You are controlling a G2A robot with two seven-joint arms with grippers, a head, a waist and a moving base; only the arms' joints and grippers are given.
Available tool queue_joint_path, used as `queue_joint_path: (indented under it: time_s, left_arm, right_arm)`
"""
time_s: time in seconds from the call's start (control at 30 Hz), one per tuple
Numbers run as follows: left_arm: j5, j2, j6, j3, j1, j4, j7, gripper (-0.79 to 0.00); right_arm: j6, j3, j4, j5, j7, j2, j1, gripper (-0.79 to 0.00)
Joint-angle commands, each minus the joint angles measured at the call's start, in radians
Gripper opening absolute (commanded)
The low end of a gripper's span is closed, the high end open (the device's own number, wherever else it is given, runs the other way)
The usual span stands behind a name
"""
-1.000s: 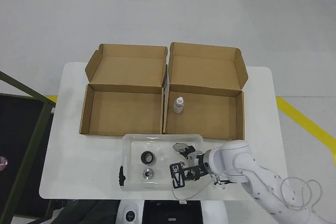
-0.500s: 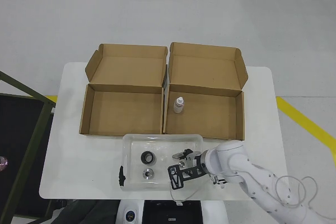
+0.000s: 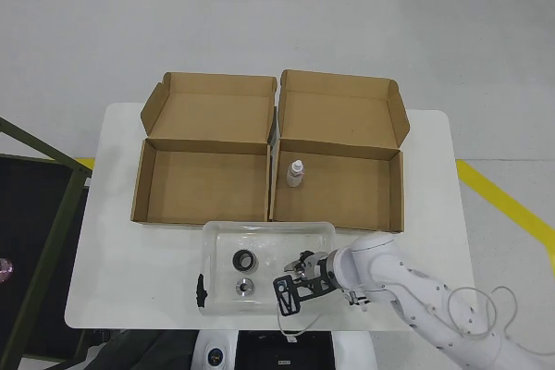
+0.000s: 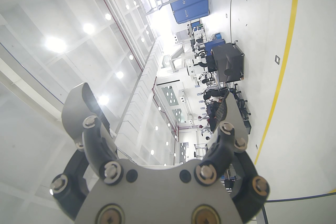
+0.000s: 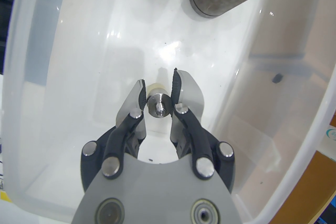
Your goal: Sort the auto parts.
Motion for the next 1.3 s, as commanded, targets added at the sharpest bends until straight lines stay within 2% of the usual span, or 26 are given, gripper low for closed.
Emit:
queue_joint_path:
  time_s: [0.0,0.2,0.8,0.97,1.27]
  left_arm:
    - [0.000,0.000,0.000,0.000,0.000,0.000,0.000,0.000]
    - [0.000,0.000,0.000,0.000,0.000,0.000,0.000,0.000]
    - [0.000,0.000,0.000,0.000,0.000,0.000,0.000,0.000]
    - [0.000,0.000,0.000,0.000,0.000,0.000,0.000,0.000]
    - [0.000,0.000,0.000,0.000,0.000,0.000,0.000,0.000]
  right_arm:
    - [0.002,-0.001,-0.001,0.006,0.001,0.000,0.004,-0.785]
    - [0.029,0.021,-0.014,0.041,-0.060,0.001,0.008,-0.785]
    - [0.125,0.158,-0.081,0.018,-0.382,0.020,-0.041,-0.785]
    - [0.156,0.210,-0.083,0.055,-0.490,0.022,-0.049,-0.785]
    - [0.173,0.301,-0.094,0.066,-0.566,0.031,-0.052,-0.785]
